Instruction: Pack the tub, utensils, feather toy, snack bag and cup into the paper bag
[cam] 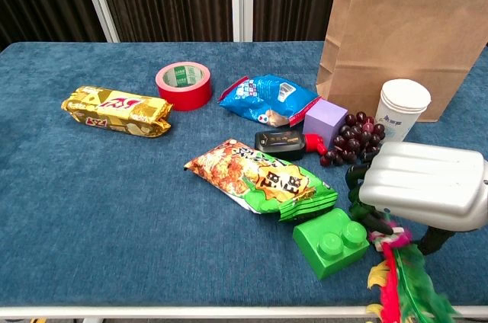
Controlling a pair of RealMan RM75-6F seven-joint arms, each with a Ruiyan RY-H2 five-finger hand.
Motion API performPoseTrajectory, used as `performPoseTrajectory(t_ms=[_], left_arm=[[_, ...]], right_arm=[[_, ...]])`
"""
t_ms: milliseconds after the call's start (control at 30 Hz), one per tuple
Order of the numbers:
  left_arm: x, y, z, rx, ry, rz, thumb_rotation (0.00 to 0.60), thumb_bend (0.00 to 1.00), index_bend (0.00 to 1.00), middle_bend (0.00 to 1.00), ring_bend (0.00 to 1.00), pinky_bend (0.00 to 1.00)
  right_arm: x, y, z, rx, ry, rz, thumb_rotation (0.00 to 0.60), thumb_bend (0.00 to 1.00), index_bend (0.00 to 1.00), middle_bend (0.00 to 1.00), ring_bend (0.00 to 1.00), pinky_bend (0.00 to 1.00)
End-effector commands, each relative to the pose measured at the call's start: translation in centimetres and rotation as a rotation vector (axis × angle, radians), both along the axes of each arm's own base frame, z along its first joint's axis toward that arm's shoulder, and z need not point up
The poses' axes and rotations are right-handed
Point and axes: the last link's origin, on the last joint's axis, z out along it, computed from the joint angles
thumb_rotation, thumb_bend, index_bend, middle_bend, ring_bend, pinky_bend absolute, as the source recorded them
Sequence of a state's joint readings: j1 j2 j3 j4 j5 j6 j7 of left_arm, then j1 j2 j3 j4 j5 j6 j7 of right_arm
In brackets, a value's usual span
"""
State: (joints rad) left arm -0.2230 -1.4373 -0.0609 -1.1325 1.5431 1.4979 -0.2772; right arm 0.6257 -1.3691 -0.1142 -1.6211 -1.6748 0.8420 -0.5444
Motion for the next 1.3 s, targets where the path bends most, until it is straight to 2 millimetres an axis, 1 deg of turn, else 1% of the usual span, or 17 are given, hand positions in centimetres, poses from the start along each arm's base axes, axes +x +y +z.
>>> performPoseTrajectory(t_ms=[33,200,433,633,800,933,1167,1300], left_arm=[[0.0,0.1,0.0,0.001,-0.001,-0.002,0.600,0.08,0.11,0.09,0.04,0.20],[0.0,0.0,0.0,-0.001,0.000,-0.002,0.600,0.09,0.11,0.09,0.04,0.20],[0.0,0.0,0.0,-0.001,0.001,-0.002,0.600,0.08,0.11,0.09,0.03,0.20],[0.0,0.0,0.0,-0.004,-0.001,0.001,0.600,0.08,0.11,0.09,0.03,0.20],[0.0,0.0,0.0,-0.003,-0.002,0.003,0.600,0.08,0.11,0.09,0.03,0.20],[0.0,-0.1,-0.1,-0.005,-0.003,0.003,0.600,0.08,0.11,0.09,0.03,0.20],[-0.1,-0.1,-0.1,-0.005,-0.008,0.003,0.600,0.08,0.11,0.09,0.04,0.20],[0.0,-0.1,0.0,-0.005,-0.011,0.001,0.600,0.08,0.11,0.09,0.04,0.20]], right_arm=[[-0.1,0.0,-0.1,-0.009,-0.003,0.004,0.600,0.10,0.71,0.56,0.33,0.43],[-0.4,0.0,-0.1,-0.011,0.006,-0.005,0.600,0.13,0.76,0.60,0.39,0.48],[-0.7,0.0,-0.1,-0.002,0.016,-0.019,0.600,0.14,0.76,0.60,0.42,0.51],[-0.7,0.0,-0.3,0.018,0.013,-0.039,0.600,0.19,0.77,0.61,0.46,0.56],[-0.8,0.1,-0.5,0.038,0.013,-0.056,0.600,0.25,0.85,0.66,0.54,0.64],[-0.7,0.0,-0.3,0.035,0.006,-0.062,0.600,0.28,0.89,0.70,0.58,0.68],[-0.7,-0.1,-0.1,0.031,0.002,-0.072,0.600,0.31,0.91,0.72,0.60,0.71],[-0.2,-0.2,0.6,0.011,-0.023,-0.065,0.600,0.32,0.92,0.72,0.60,0.71]])
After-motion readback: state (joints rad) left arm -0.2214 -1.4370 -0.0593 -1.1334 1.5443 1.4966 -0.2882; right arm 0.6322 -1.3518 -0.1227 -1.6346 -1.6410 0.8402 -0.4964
